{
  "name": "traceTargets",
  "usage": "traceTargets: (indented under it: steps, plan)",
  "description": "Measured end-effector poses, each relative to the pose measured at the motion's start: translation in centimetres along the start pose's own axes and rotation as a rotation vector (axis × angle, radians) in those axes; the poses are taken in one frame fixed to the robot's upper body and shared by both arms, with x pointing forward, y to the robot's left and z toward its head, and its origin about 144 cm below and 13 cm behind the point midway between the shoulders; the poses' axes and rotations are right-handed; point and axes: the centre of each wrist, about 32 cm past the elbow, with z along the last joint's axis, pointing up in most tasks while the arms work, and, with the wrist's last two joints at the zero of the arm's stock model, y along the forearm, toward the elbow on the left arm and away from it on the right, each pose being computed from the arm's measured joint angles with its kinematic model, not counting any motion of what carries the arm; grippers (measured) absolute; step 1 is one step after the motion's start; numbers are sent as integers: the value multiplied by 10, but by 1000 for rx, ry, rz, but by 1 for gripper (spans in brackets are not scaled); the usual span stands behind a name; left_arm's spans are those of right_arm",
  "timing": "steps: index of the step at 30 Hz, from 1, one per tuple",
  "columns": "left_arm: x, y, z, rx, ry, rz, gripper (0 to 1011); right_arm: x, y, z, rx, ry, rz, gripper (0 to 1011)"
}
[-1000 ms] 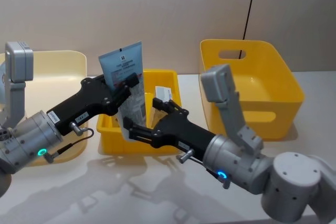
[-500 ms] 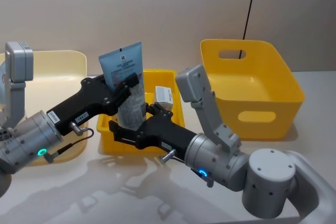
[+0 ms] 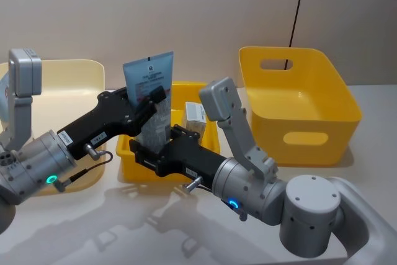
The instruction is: Bimanual collaborative sorting of washing and personal care products
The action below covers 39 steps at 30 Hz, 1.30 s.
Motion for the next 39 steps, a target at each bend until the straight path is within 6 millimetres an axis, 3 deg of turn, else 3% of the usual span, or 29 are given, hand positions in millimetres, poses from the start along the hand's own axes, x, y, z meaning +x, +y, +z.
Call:
traceTargets:
  steps: [14,28,39]
  plan:
    - [0,0,0,0,0,0,285,-1,3,0,-5,-2,0,635]
    - [0,0,0,0,0,0,751,-2,4,0,-7,-3,-1,637]
    - [0,0,0,0,0,-1,1003,-1,2,0,7,-3,-14,635]
